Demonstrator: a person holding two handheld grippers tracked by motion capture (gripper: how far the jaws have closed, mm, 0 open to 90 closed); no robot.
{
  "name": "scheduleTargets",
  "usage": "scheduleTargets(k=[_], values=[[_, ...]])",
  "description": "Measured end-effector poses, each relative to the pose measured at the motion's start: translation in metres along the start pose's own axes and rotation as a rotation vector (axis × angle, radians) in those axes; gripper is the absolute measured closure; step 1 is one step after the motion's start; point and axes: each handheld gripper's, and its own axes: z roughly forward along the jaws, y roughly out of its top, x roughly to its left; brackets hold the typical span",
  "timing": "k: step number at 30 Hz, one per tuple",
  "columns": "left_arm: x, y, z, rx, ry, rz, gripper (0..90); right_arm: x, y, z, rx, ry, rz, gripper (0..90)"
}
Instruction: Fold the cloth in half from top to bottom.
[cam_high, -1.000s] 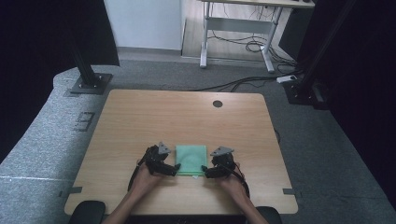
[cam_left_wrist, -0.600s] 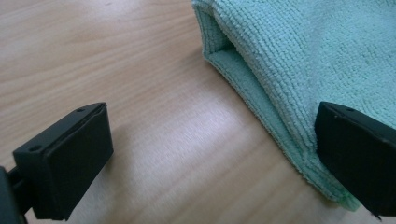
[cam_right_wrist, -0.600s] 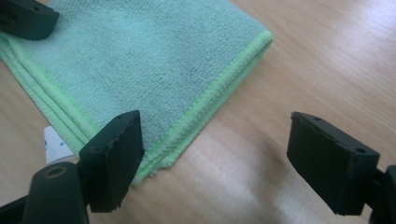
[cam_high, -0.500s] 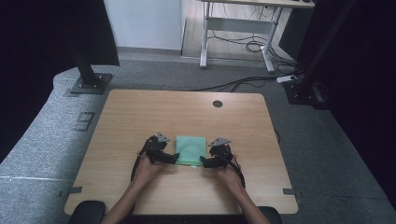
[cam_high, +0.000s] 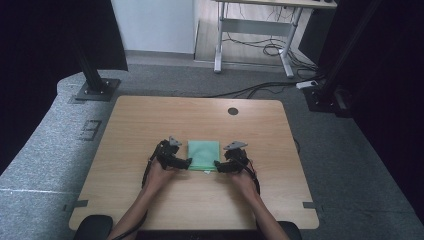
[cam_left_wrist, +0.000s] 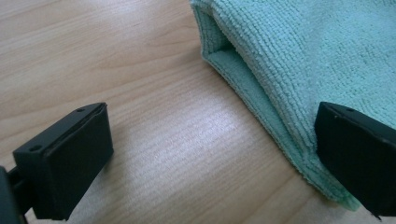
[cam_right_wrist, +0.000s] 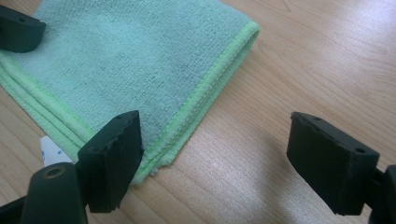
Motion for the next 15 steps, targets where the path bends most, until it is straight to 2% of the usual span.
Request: scheduleTargets(k=[9, 13, 15], values=[[0.0048, 0.0036, 0.0029, -0.001, -0.011, -0.007, 0.0, -0.0037, 0.0026, 0.0039, -0.004, 0.004, 0.015, 17.7], [0.0045, 0.003, 0.0019, -0.01, -0.015, 0.0, 0.0, -0.0058, 0.0016, 0.004, -0.004, 0.021, 0.044, 17.8], [0.0038, 0.0025, 0.0011, -0.018, -0.013, 0.011, 0.0, -0.0057, 0.002, 0.0035, -0.002, 0.023, 0.043, 18.2]])
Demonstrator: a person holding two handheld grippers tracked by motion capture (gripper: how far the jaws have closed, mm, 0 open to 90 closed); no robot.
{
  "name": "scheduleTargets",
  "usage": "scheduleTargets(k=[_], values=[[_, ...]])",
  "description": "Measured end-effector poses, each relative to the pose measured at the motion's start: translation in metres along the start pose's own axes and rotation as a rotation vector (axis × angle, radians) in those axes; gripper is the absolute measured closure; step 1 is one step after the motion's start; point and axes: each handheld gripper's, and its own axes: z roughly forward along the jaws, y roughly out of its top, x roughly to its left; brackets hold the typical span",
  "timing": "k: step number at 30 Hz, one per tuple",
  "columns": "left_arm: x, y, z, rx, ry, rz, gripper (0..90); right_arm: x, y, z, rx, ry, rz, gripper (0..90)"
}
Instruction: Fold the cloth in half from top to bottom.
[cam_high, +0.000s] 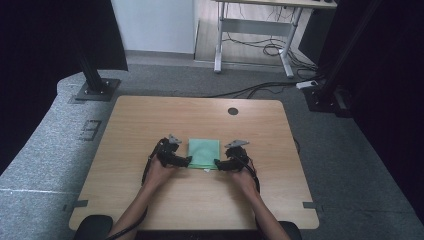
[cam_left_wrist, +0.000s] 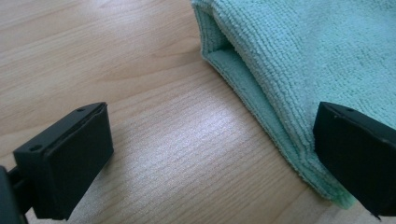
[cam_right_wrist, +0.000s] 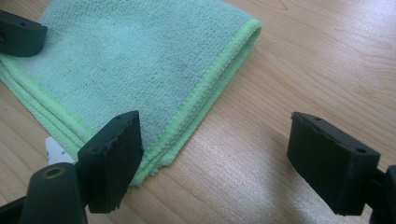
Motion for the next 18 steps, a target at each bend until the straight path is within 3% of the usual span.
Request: scheduleTargets(k=[5, 18], values=[[-0.001, 0.002, -0.006, -0.01, -0.01, -0.001, 0.0, 0.002, 0.005, -0.004, 0.004, -0.01, -0.03, 18.4], [0.001, -0.001, -0.042, -0.062, -0.052, 0.032, 0.0, 0.004, 0.011, -0.027, -0.029, 0.035, -0.054, 13.6]])
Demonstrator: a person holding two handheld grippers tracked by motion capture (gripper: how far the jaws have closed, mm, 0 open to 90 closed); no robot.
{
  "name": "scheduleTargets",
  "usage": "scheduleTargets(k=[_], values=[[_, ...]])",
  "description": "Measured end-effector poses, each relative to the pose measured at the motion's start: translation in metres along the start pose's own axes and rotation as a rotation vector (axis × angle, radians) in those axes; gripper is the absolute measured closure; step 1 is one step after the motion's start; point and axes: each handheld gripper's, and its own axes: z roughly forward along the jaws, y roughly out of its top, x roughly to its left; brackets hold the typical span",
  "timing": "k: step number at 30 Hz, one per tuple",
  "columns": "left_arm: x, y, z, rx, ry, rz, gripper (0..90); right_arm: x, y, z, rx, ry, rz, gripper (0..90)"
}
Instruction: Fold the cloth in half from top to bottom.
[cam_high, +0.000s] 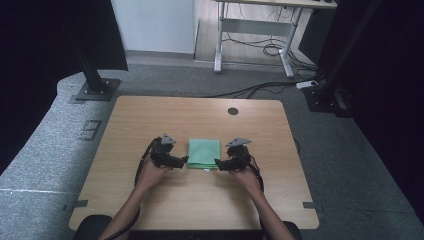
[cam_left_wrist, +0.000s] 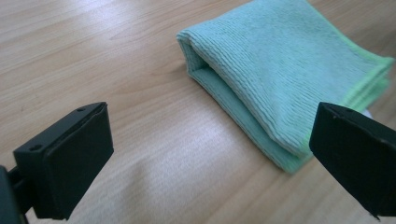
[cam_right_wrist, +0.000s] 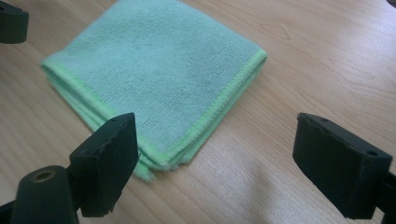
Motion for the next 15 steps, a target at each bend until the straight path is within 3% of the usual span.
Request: scheduleTargets(k=[6, 15], values=[[-0.004, -0.004, -0.014, 0.0, -0.008, 0.028, 0.0, -0.003, -0.003, -0.014, -0.006, 0.017, -0.003, 12.7], [-0.007, -0.013, -0.036, 0.002, 0.007, 0.07, 0.0, -0.011, -0.017, -0.035, 0.014, 0.001, -0.001, 3.8]])
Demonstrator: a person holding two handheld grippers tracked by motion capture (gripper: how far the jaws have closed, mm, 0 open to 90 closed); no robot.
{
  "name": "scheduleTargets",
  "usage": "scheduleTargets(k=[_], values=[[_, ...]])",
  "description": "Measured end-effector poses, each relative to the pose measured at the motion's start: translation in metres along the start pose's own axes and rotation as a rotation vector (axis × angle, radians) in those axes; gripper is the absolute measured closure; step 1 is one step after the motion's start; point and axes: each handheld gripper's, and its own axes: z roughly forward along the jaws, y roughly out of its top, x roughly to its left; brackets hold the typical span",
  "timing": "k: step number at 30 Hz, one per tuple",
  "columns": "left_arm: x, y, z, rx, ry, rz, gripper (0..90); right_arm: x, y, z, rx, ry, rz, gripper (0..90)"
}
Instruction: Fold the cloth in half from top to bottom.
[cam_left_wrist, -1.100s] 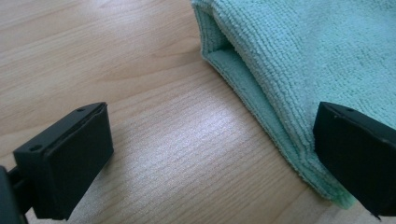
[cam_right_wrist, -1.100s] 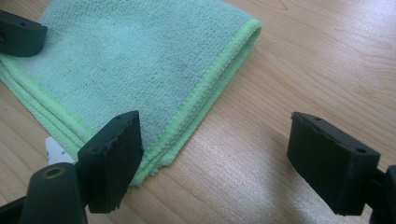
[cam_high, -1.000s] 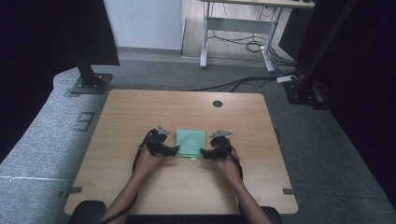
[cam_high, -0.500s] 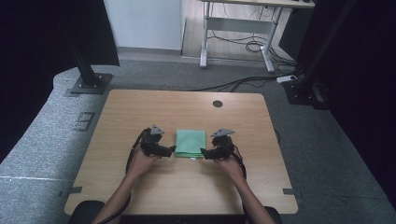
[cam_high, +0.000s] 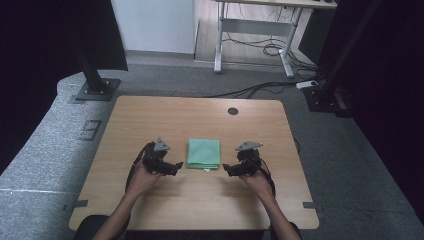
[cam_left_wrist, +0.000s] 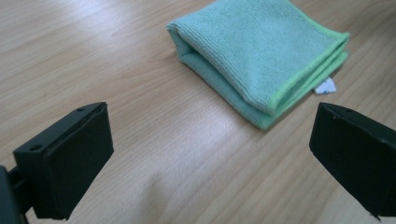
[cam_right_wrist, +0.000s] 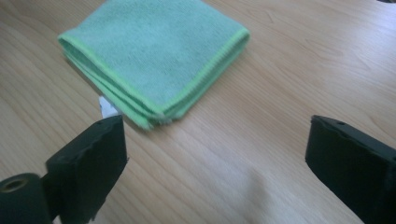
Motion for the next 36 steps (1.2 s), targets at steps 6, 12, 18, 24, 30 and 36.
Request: scheduleTargets(k=[6, 12, 18, 24, 30, 36], values=[[0.0, -0.01, -0.012, 0.007, 0.005, 0.006, 0.0, -0.006, -0.012, -0.016, -0.004, -0.018, 0.01, 1.6], [0.0, -0.021, -0.023, 0.011, 0.016, 0.011, 0.0, -0.011, -0.024, -0.032, -0.019, -0.035, 0.012, 1.2], [-0.002, -0.036, -0.028, 0.011, 0.025, 0.012, 0.0, -0.014, -0.037, -0.041, -0.026, -0.051, 0.027, 0.0], [0.0, -0.053, -0.027, 0.027, 0.031, -0.003, 0.0, -0.016, -0.052, -0.04, -0.01, -0.051, 0.053, 0.0], [0.003, -0.065, -0.023, 0.045, 0.025, -0.022, 0.0, -0.017, -0.066, -0.031, 0.032, -0.056, 0.06, 0.0], [0.002, -0.07, -0.018, 0.068, 0.032, -0.02, 0.0, -0.016, -0.075, -0.023, 0.053, -0.058, 0.057, 0.0]])
